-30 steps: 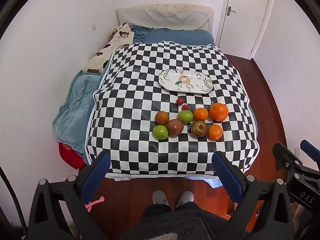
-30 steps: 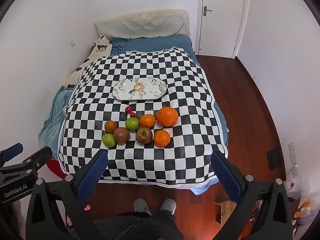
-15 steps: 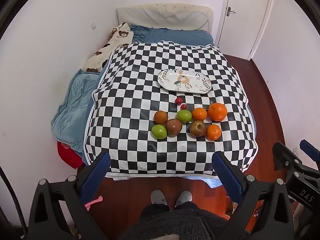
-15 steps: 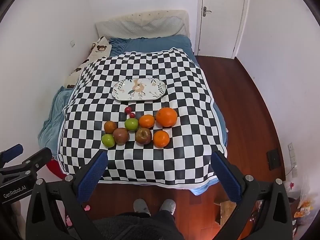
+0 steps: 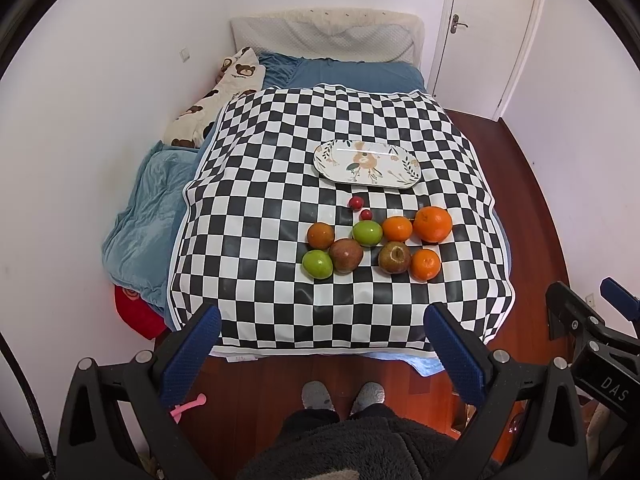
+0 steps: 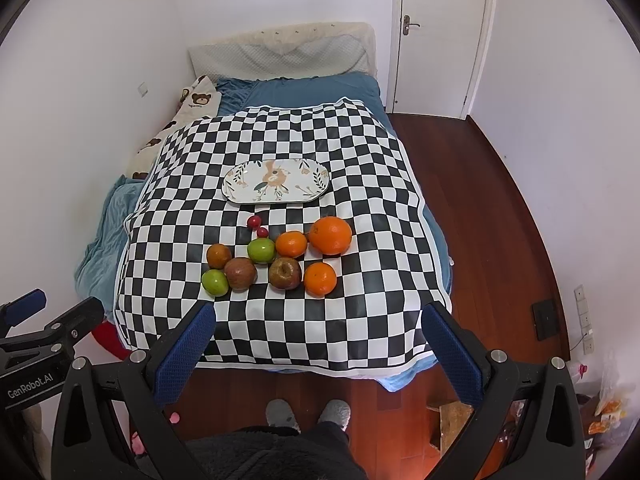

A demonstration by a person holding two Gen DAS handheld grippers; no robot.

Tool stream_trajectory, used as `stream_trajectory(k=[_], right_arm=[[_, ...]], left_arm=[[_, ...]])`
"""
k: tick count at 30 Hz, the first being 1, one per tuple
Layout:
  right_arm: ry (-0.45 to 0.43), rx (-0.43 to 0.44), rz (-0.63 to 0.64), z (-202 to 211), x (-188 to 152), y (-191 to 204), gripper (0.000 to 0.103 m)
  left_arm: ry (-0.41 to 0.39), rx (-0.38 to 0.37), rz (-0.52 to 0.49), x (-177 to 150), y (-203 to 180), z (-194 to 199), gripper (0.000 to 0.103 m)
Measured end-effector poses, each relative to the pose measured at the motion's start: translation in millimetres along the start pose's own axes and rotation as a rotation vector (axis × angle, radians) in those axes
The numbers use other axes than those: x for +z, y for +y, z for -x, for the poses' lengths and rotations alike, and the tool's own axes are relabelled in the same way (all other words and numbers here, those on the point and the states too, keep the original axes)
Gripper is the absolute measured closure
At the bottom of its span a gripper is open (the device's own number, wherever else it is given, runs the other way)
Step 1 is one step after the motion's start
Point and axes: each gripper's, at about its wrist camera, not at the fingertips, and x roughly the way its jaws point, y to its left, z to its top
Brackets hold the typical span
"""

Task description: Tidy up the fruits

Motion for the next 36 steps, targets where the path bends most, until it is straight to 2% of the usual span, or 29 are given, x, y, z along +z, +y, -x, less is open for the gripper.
stream_trajectory(k=[36], right_arm=[[-0.01, 0.001, 0.003, 2.8, 1.9, -0.1, 0.0]], left_arm=[[-0.007, -0.003, -0.001, -0.2, -0.1, 0.2, 0.0]])
